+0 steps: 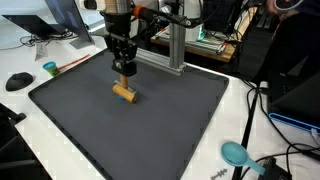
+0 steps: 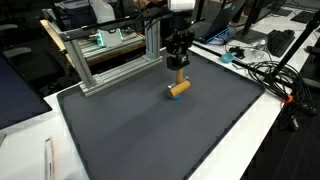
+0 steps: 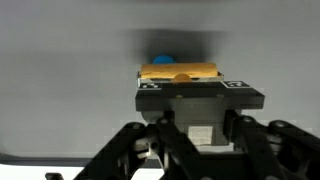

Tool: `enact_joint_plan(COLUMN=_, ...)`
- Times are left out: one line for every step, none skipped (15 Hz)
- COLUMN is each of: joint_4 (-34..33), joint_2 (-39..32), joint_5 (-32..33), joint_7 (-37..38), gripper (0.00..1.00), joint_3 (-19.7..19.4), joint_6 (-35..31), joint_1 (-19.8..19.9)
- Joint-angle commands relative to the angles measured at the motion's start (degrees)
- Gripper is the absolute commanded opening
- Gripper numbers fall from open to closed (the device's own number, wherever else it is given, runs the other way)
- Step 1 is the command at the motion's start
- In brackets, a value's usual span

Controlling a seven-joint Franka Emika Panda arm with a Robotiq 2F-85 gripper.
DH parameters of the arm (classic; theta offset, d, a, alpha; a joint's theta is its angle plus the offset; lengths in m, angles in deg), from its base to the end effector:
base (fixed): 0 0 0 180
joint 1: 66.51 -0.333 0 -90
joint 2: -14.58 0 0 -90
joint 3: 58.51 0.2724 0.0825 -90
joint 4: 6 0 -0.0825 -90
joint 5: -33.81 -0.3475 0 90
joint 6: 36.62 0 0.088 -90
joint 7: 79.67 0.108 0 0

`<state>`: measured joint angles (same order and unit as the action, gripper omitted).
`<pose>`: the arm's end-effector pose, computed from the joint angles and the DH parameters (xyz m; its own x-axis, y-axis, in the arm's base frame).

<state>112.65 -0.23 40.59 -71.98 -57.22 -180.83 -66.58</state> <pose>0.5648 0.0141 0.3064 0.9812 -0.0165 0.1921 -0.0275 -0.9981 0.0548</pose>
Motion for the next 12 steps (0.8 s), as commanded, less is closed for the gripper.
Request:
enact_joint_plan(joint_4=-0.78, joint_2=-4.42, joint_5=-5.45, joint_7=-3.91, gripper=0.22, joint_3=0.36, joint_6=-0.72, joint_1=0.78)
enact_joint_plan(joint_4=-0.86, joint_2=-4.6, joint_5=-6.47, joint_7=-4.69, gripper=0.22, joint_3=0.46, joint_6=-0.7, joint_1=1.07)
enact_joint_plan(joint_4=-0.92, joint_2=-4.8, joint_5=-7.74, joint_7=-5.56, gripper=0.22, joint_3=0.65, joint_6=-0.62, joint_1=1.41)
enact_joint_plan(joint_4=-0.96, joint_2=-4.97, joint_5=-8.98, joint_7=-6.46, gripper=0.22, joint_3=0.81, joint_6=-0.3, joint_1=1.73)
enact_joint_plan(joint_4=-0.93, joint_2=-5.15, joint_5=-10.16, joint_7=-7.26, gripper=0.22, joint_3=0.95, joint_6=-0.35, joint_1=2.03)
enact_joint_plan(joint_4=-0.9, joint_2=-5.33, joint_5=-10.87, joint_7=-7.81, gripper=0.22, joint_3=0.94, joint_6=-0.29, joint_1=2.19)
enact_joint_plan(joint_4=-0.89, joint_2=-5.47, joint_5=-11.78, joint_7=-8.73, gripper=0.22, joint_3=1.09, joint_6=0.12, joint_1=2.42)
enact_joint_plan(joint_4=-0.87, joint_2=-5.52, joint_5=-12.37, joint_7=-9.68, gripper=0.22, joint_3=1.19, joint_6=0.64, joint_1=2.59)
enact_joint_plan(joint_4=-0.84, joint_2=-5.52, joint_5=-13.0, joint_7=-10.77, gripper=0.22, joint_3=1.34, joint_6=1.1, joint_1=2.77)
enact_joint_plan(joint_4=-0.72, joint_2=-5.55, joint_5=-12.89, joint_7=-11.35, gripper=0.22, joint_3=1.24, joint_6=1.46, joint_1=2.7)
enact_joint_plan(joint_4=-0.71, joint_2=-5.52, joint_5=-13.56, joint_7=-12.55, gripper=0.22, joint_3=1.5, joint_6=1.95, joint_1=2.93)
enact_joint_plan(joint_4=-0.57, joint_2=-5.45, joint_5=-13.27, joint_7=-13.26, gripper=0.22, joint_3=1.45, joint_6=2.34, joint_1=2.84)
